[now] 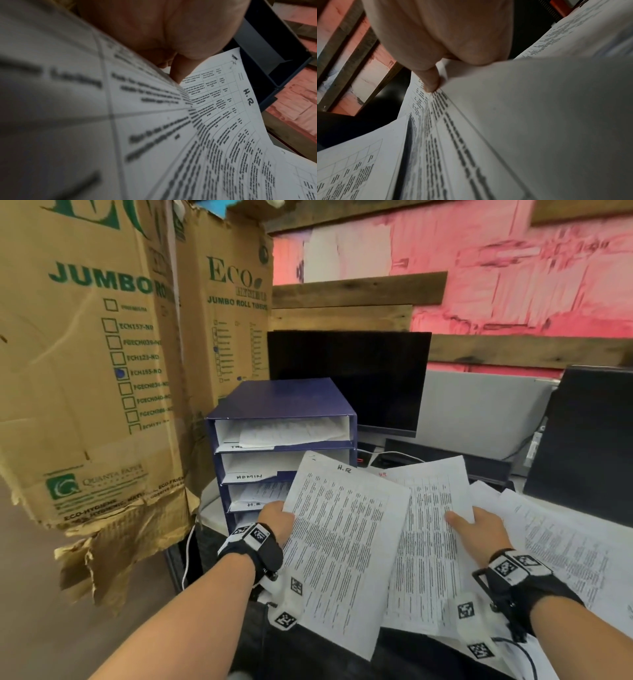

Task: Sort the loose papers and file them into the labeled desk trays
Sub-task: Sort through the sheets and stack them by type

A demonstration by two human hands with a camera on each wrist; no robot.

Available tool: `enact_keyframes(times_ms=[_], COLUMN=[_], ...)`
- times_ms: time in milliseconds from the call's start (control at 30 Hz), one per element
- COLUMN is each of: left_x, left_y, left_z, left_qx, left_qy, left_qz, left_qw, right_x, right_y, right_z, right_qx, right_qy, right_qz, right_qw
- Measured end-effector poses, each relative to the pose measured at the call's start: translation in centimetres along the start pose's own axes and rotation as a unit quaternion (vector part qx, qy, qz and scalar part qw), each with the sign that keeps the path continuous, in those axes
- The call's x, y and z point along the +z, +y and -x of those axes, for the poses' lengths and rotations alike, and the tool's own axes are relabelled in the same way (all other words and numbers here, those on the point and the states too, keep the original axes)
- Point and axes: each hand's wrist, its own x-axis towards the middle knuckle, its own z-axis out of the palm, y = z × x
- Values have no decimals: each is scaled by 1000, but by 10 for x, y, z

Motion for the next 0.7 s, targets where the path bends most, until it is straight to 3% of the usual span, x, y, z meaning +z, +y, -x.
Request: enact_keyframes(times_ms=[367,500,700], left_x=[-33,-51,-76], left_y=[-30,-39,-47], left_z=[32,46,61], left_qx=[-14,19,7], left_qy=[65,69,51], left_qz=[-32,24,73], left_qw=[997,997,996], right_x=[12,11,12], right_y=[-3,-9,-16], right_z=[29,41,54], right_qx=[13,7,-3], right_qy=[35,36,42], right_qz=[-4,-1,10], right_qw=[999,999,999])
